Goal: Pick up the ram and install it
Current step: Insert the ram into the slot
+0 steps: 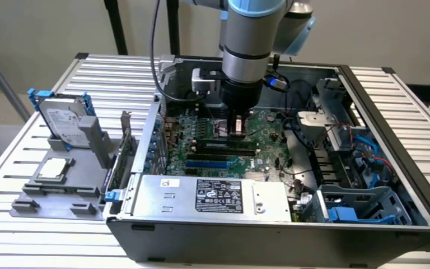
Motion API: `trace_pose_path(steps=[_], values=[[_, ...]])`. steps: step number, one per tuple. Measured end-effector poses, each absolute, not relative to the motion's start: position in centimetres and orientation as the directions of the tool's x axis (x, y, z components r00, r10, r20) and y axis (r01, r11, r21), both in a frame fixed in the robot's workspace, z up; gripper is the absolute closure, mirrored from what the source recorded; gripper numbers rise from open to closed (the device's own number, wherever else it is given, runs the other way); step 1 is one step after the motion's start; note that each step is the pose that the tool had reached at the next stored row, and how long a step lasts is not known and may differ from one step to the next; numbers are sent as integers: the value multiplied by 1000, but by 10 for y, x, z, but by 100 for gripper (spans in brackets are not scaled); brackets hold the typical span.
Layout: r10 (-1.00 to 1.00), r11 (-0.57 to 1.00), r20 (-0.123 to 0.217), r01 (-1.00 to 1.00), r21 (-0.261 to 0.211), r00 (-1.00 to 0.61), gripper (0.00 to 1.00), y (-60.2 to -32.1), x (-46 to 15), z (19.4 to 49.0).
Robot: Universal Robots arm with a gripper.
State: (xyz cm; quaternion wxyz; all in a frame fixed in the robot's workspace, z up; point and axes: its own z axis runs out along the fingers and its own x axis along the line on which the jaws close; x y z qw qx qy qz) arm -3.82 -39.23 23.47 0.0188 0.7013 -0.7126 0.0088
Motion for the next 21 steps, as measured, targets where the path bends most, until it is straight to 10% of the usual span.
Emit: trace_pose_path(steps=[21], values=[[-999, 29, 40, -999, 14, -28, 87, -390, -38, 228]])
